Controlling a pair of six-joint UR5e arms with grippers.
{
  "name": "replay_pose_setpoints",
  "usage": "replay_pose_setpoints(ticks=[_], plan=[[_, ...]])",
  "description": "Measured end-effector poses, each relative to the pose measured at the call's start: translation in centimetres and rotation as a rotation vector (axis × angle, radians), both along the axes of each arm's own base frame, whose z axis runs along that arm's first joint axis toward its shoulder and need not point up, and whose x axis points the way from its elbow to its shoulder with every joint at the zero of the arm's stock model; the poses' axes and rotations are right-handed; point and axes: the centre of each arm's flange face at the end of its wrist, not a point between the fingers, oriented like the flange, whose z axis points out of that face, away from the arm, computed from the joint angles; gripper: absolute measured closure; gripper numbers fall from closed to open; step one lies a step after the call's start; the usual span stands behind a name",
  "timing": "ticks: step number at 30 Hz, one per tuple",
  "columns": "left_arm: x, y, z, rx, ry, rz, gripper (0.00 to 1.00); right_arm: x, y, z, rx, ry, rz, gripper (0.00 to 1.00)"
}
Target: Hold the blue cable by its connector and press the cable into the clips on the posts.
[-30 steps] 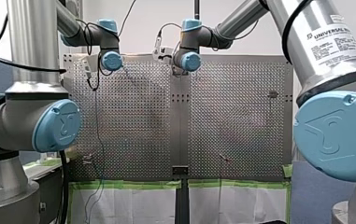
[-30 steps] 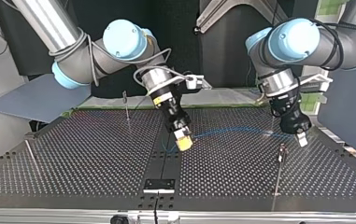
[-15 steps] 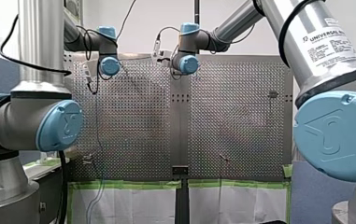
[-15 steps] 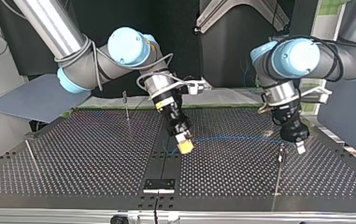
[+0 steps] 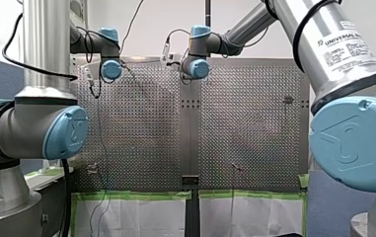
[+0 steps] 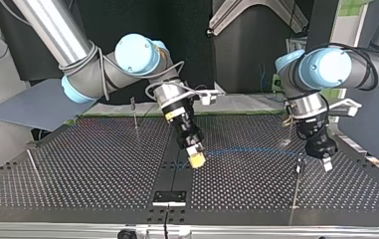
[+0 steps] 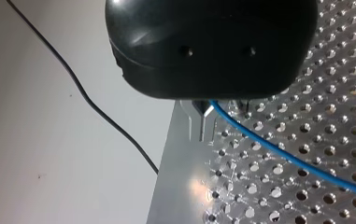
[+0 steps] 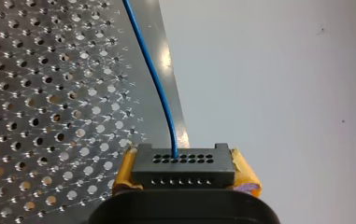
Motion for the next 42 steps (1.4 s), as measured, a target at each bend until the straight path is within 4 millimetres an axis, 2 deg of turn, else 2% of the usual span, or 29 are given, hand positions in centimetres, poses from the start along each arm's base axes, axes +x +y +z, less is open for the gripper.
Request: replay_pose_setpoints(ticks=[7,16,20,23,30,40,42], plan=[[2.5,0.9,-0.3,-0.005,0.012,-0.031,1.0,-0.3,-0.9,0.9,-0.007,-0.007,-0.012,1.0],[5.0,3.9,-0.5,-0.042,-0.034,-0.058,1.0,-0.9,-2.3,0.8,-0.01,-0.001,-0.025,1.0],[6.2,5.3,-1.6,-0.05,-0.021,-0.066,1.0,-1.0,-3.7,0.0,0.006,0.017,-0.034,1.0],[6.9,5.5,-2.1,-0.047,-0.013,-0.083,1.0,-0.7,-4.6,-0.8,0.023,0.035,-0.039,1.0],[7.7,5.8,-1.4,-0.044,-0.028,-0.107,1.0,0.3,-6.2,-2.6,0.045,0.06,-0.038,1.0],[8.3,6.2,-1.5,-0.05,-0.032,-0.129,1.0,1.9,-9.0,-4.7,0.042,0.068,-0.028,1.0],[8.3,6.1,-1.4,-0.051,-0.034,-0.139,0.83,2.1,-9.3,-4.4,0.034,0.063,-0.027,1.0]])
